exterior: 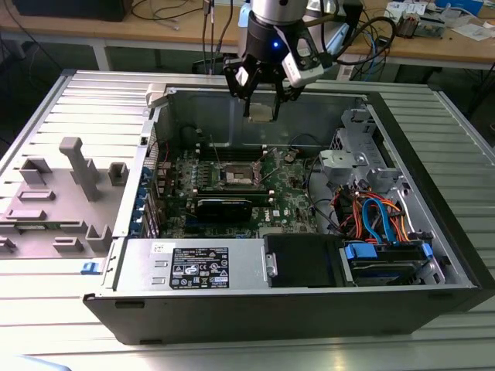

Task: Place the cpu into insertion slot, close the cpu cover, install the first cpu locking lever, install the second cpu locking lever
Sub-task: 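Place the cpu into insertion slot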

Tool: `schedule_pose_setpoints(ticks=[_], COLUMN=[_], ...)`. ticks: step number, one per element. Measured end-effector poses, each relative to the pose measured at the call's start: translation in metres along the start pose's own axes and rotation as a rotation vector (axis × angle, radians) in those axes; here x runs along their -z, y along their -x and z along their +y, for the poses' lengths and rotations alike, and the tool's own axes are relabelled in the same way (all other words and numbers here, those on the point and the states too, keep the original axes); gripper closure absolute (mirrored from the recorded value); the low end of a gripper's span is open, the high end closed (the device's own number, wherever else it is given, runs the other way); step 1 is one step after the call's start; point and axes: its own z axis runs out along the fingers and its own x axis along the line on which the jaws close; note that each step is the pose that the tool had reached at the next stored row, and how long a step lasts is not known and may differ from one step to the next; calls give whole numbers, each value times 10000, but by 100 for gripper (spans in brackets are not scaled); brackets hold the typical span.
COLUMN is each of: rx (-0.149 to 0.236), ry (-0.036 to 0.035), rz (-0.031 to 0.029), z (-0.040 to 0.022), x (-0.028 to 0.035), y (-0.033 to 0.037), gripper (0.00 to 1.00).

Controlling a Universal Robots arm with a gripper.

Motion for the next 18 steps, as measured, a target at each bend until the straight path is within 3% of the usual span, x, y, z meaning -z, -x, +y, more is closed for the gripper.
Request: schedule_pose_setpoints(ticks=[18], rx=[0], ry=[-23], rz=[-1], z=[-26], x=[-39], y=[-10], gripper=[45])
